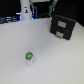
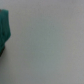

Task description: Open the kcup holder, insert the kcup into the holder, and close the kcup holder

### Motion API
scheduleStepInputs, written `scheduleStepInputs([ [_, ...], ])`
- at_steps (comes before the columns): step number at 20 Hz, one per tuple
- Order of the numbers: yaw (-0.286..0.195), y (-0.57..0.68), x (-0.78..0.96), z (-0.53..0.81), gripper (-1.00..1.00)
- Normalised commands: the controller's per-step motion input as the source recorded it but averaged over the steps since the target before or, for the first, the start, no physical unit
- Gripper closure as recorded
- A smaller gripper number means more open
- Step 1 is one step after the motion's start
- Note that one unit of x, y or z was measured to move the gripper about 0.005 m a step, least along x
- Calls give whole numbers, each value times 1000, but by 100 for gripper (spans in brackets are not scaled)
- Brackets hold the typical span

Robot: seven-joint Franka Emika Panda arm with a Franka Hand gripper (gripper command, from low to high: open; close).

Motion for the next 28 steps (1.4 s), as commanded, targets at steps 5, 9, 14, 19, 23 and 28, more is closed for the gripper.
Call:
scheduleStepInputs([
  [5,-107,416,-315,71,-100],
  [9,-175,569,-414,29,-100],
  [14,-176,601,-409,0,-100],
  [19,-178,613,-399,-2,-100],
  [23,-174,613,-397,-29,-100],
  [28,-178,607,-396,-69,-100],
])
